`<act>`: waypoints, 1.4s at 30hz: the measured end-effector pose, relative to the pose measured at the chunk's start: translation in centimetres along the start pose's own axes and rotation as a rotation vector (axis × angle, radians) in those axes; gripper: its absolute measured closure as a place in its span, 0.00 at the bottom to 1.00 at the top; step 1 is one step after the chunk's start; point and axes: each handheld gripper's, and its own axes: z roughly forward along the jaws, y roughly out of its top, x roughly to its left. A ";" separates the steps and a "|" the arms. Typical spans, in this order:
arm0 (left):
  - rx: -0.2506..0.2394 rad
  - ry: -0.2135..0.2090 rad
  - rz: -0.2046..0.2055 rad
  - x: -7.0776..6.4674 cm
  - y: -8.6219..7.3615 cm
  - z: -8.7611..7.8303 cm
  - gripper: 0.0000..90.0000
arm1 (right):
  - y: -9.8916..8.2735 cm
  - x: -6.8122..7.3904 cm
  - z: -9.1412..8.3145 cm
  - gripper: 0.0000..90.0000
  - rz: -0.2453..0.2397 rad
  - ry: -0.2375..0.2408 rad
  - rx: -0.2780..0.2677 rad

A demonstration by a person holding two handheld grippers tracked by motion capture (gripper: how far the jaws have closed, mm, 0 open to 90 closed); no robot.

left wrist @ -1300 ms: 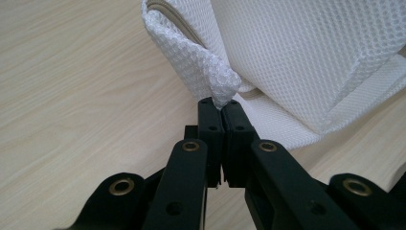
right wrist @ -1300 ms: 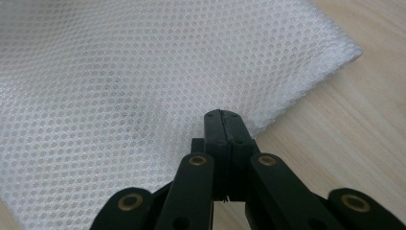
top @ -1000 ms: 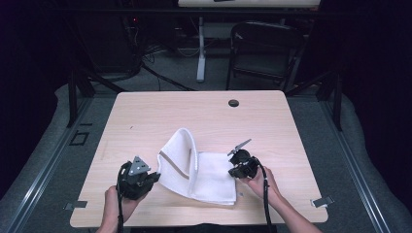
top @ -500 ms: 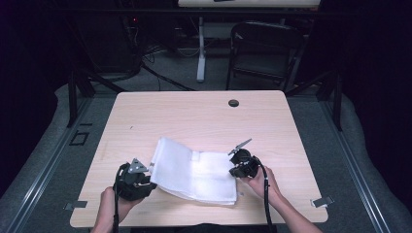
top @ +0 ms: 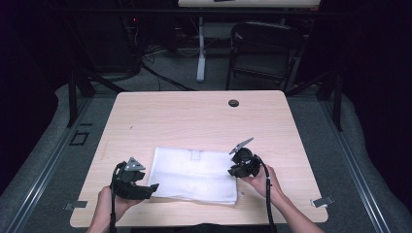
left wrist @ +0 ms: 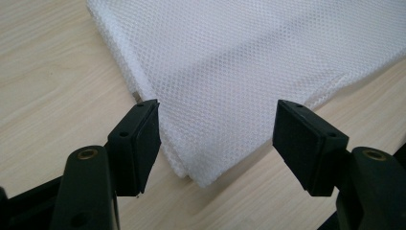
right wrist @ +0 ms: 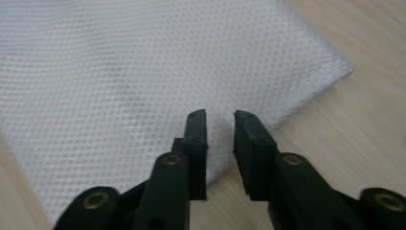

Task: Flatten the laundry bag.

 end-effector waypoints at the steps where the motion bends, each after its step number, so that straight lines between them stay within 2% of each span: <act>1: 0.006 -0.005 0.003 0.1 0.0 0.1 0.35 | 0.0 0.1 -0.4 0.72 -0.012 0.011 -0.009; 5: 0.019 -0.009 0.008 0.3 0.0 0.5 0.35 | -0.2 1.4 -2.4 0.65 -0.042 0.010 -0.057; 8: 0.012 -0.004 0.012 0.2 0.0 0.7 0.35 | -0.5 2.6 -3.5 0.63 -0.071 0.000 -0.068; 10: 0.013 -0.003 0.021 0.0 0.1 0.8 0.32 | -0.9 3.4 -3.7 0.61 -0.084 0.009 -0.065; 14: 0.015 -0.001 0.025 -0.2 0.2 0.9 0.20 | -2.1 5.3 -3.0 0.55 -0.117 0.024 -0.021; 16: 0.010 -0.005 0.033 -0.3 0.3 1.0 0.17 | -2.3 5.8 -2.6 0.52 -0.136 0.030 0.015; 17: 0.009 0.001 0.031 -0.3 0.3 1.0 0.17 | -2.4 6.0 -2.4 0.51 -0.134 0.033 0.009; 18: 0.007 -0.002 0.030 -0.3 0.3 1.1 0.16 | -2.3 6.1 -2.3 0.49 -0.146 0.037 0.030; 20: 0.005 -0.004 0.035 -0.3 0.3 1.2 0.16 | -2.4 6.5 -2.1 0.49 -0.145 0.038 0.016; 21: 0.006 -0.003 0.038 -0.2 0.3 1.2 0.16 | -2.3 6.5 -2.1 0.51 -0.163 0.042 0.030; 23: 0.009 -0.006 0.044 -0.3 0.3 1.4 0.16 | -2.3 6.7 -1.8 0.54 -0.169 0.047 0.038; 29: 0.017 -0.017 0.075 -0.6 0.3 1.6 0.17 | -2.2 8.0 -0.4 0.66 -0.238 0.059 0.078; 33: 0.024 -0.023 0.086 -0.8 0.2 1.8 0.17 | -2.2 8.4 0.4 0.72 -0.266 0.038 0.102; 38: 0.030 -0.033 0.095 -0.8 0.2 2.0 0.18 | -2.2 8.2 1.0 0.82 -0.272 0.039 0.120; 42: 0.042 -0.036 0.101 -0.9 0.2 2.3 0.18 | -2.3 8.1 1.1 0.92 -0.273 0.033 0.113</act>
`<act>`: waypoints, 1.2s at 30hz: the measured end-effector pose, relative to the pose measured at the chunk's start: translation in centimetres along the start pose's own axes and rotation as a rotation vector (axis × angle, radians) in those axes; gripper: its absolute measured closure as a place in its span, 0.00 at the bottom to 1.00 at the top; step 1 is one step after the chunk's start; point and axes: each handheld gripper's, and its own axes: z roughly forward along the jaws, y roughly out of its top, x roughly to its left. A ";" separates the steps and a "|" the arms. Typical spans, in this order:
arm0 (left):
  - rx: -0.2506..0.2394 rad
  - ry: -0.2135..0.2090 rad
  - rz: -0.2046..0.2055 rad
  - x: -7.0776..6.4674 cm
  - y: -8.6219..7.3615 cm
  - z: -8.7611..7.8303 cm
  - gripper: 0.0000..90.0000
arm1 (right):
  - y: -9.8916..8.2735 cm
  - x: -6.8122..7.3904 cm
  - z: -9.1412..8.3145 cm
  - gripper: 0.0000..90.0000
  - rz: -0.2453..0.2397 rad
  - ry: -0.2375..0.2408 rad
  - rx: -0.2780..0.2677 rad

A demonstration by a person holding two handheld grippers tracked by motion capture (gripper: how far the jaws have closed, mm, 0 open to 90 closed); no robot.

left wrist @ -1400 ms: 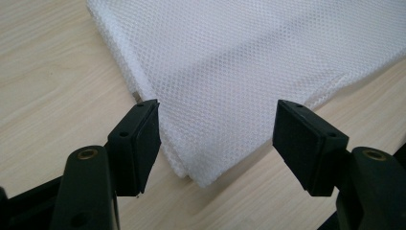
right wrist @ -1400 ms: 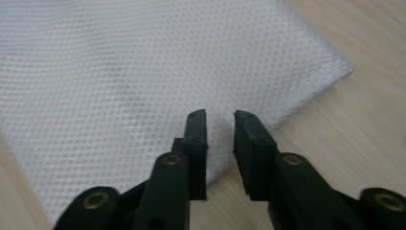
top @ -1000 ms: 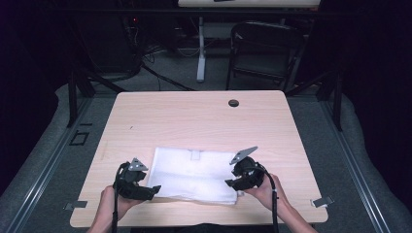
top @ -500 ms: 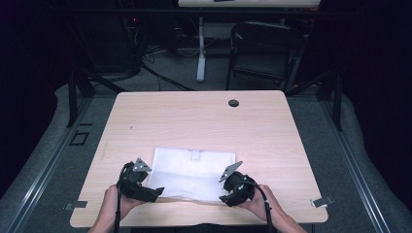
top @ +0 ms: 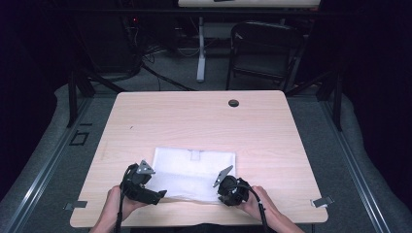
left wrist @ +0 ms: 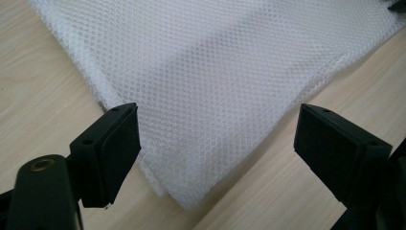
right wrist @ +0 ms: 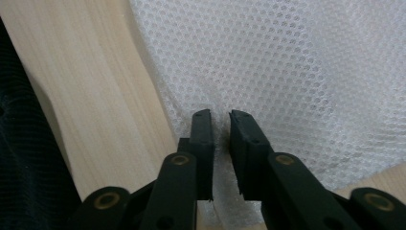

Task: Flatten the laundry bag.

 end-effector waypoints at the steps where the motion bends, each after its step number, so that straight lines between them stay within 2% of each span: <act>1: 0.003 -0.004 0.004 0.0 0.0 0.1 0.19 | 0.0 0.0 0.0 0.94 -0.001 -0.002 0.000; 5: -0.004 -0.026 0.013 -0.1 0.0 0.1 0.22 | 0.1 0.0 0.0 0.98 -0.007 -0.008 0.001; 10: -0.019 -0.025 0.035 -0.5 0.1 0.1 0.22 | 0.2 -0.3 -0.9 0.98 -0.004 -0.019 -0.017; 14: -0.020 -0.031 0.044 -0.6 0.2 0.1 0.21 | 0.1 -0.6 -2.2 0.98 0.020 -0.028 -0.075; 20: -0.017 -0.039 0.066 -0.9 0.3 0.3 0.21 | 0.0 -0.8 -3.5 0.98 0.028 -0.039 -0.122; 23: -0.009 -0.060 0.079 -0.9 0.3 0.4 0.26 | 0.1 -0.9 -3.8 0.99 0.025 -0.048 -0.129; 29: -0.009 -0.060 0.117 -1.4 0.4 0.6 0.29 | 0.1 -1.1 -4.0 0.99 0.044 -0.036 -0.145; 32: 0.003 -0.078 0.136 -1.3 0.5 1.0 0.31 | 0.2 -1.1 -4.3 0.99 0.037 -0.035 -0.151; 36: 0.002 -0.080 0.137 -1.1 0.5 1.4 0.32 | 0.1 -1.2 -4.6 0.99 0.055 -0.028 -0.177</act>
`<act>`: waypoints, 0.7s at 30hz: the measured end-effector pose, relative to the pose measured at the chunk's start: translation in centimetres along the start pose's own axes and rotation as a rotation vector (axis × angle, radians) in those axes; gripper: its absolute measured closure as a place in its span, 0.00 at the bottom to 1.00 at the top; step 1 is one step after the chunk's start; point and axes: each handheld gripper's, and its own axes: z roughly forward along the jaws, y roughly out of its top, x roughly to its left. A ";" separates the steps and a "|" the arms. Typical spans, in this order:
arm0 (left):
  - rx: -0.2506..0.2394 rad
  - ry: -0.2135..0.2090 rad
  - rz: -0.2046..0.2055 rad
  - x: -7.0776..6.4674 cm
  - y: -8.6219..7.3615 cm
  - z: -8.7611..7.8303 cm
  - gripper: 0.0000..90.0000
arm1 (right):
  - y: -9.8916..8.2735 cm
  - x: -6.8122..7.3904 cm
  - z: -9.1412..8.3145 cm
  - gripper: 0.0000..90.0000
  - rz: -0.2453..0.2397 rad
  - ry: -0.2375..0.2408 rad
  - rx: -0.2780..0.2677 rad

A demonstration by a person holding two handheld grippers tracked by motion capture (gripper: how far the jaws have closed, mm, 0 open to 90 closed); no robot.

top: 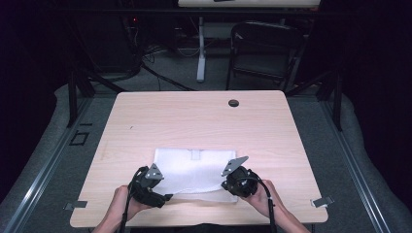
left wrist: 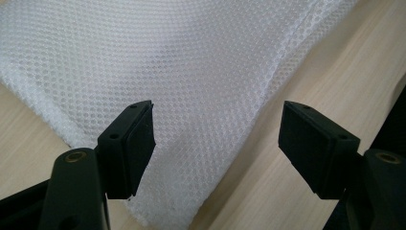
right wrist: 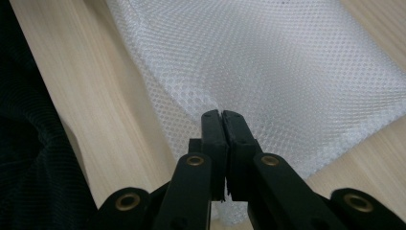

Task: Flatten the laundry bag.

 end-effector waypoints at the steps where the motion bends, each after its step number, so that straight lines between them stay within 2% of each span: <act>1: 0.002 -0.001 0.001 0.0 0.0 0.0 0.32 | 0.1 0.0 -0.2 0.99 -0.001 -0.001 0.004; 2: -0.002 -0.011 0.006 0.0 0.0 0.0 0.31 | 0.1 -0.1 -0.2 0.99 0.002 0.000 -0.001; 8: 0.009 0.000 0.019 -0.2 0.0 0.3 0.32 | 0.3 -0.3 -0.9 0.99 0.019 0.014 -0.032; 12: 0.030 0.032 0.014 -0.1 0.1 0.6 0.43 | 0.4 -0.6 -1.0 0.99 0.033 0.021 -0.046; 13: 0.031 0.029 0.016 0.0 0.1 0.6 0.44 | 0.4 -0.6 -1.1 0.99 0.031 0.024 -0.041; 16: 0.020 0.029 0.013 -0.1 0.0 0.5 0.43 | 0.5 -0.7 -1.2 0.99 0.041 0.023 -0.049; 21: 0.017 0.020 0.032 -0.5 0.2 0.6 0.42 | 0.8 -0.6 -1.5 0.99 0.047 0.019 -0.064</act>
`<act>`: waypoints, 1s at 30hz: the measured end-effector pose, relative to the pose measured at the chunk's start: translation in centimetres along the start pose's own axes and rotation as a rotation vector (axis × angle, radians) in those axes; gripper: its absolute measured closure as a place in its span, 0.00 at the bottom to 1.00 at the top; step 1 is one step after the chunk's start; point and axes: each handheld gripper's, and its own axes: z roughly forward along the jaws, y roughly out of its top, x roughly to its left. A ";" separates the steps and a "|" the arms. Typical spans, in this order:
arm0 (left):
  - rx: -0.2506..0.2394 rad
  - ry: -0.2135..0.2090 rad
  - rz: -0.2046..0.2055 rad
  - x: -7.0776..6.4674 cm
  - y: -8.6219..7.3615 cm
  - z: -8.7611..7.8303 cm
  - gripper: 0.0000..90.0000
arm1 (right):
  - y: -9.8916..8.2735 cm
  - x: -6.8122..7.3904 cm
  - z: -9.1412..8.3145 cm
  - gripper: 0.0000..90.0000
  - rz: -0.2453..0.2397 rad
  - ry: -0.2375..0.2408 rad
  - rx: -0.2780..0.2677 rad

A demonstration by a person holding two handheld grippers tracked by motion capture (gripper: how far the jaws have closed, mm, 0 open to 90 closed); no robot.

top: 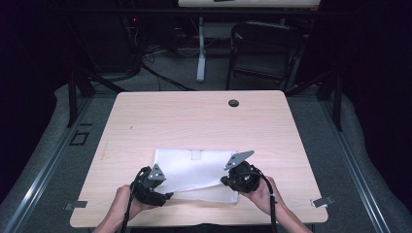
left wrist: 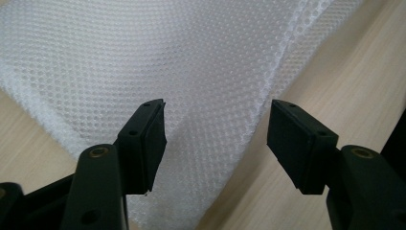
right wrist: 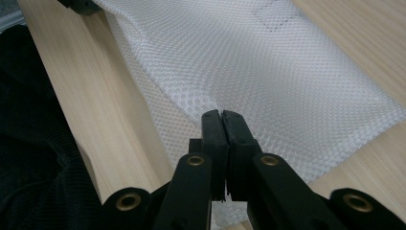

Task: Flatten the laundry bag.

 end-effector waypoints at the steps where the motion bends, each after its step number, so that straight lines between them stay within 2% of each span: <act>1: 0.001 0.004 0.005 -0.1 0.0 0.0 0.42 | 0.1 0.0 -0.1 0.99 0.008 -0.001 -0.008; 4: 0.010 0.006 0.007 -0.1 0.1 0.2 0.46 | 0.3 -0.1 -0.3 0.99 0.009 0.001 -0.015; 6: 0.018 0.006 0.009 -0.1 0.1 0.3 0.54 | 0.3 -0.1 -0.4 0.99 0.011 0.004 -0.012; 9: 0.018 -0.010 -0.002 0.1 0.1 0.4 0.73 | 0.3 -0.1 -0.2 0.99 0.011 0.011 -0.014; 10: 0.023 -0.021 0.003 0.1 0.2 0.6 0.77 | 0.3 -0.1 -0.1 0.99 0.010 0.009 -0.012; 11: 0.026 -0.027 0.008 0.0 0.3 0.7 0.85 | 0.3 -0.1 -0.1 0.99 0.007 0.010 -0.007; 14: 0.022 -0.032 0.028 -0.5 0.6 0.7 0.96 | 0.3 -0.1 0.0 0.99 0.004 0.007 -0.002; 17: -0.013 -0.012 0.015 -0.7 0.7 0.1 0.98 | 0.0 -0.2 0.1 0.99 0.014 0.000 -0.001; 20: -0.040 -0.005 -0.020 -0.7 1.0 -0.8 0.99 | -0.3 -0.4 0.1 0.99 0.010 -0.004 0.008; 21: -0.042 -0.003 -0.028 -0.7 1.1 -1.0 0.99 | -0.4 -0.3 0.2 0.99 0.024 -0.007 -0.004; 23: -0.041 -0.002 -0.048 -0.9 1.3 -1.2 1.00 | -0.4 -0.3 0.2 0.97 0.006 -0.011 0.013; 25: -0.037 0.002 -0.062 -1.1 1.5 -1.3 0.99 | -0.4 -0.2 0.2 0.92 -0.005 -0.012 0.020; 27: -0.043 -0.004 -0.077 -1.1 1.6 -1.4 1.00 | -0.5 0.0 0.3 0.78 -0.003 -0.007 0.017; 29: -0.052 0.004 -0.077 -1.2 1.8 -1.6 0.99 | -0.5 0.3 0.4 0.66 -0.011 -0.033 0.014; 30: -0.052 0.003 -0.080 -1.2 1.8 -1.7 0.99 | -0.5 0.4 0.5 0.56 -0.018 -0.032 0.022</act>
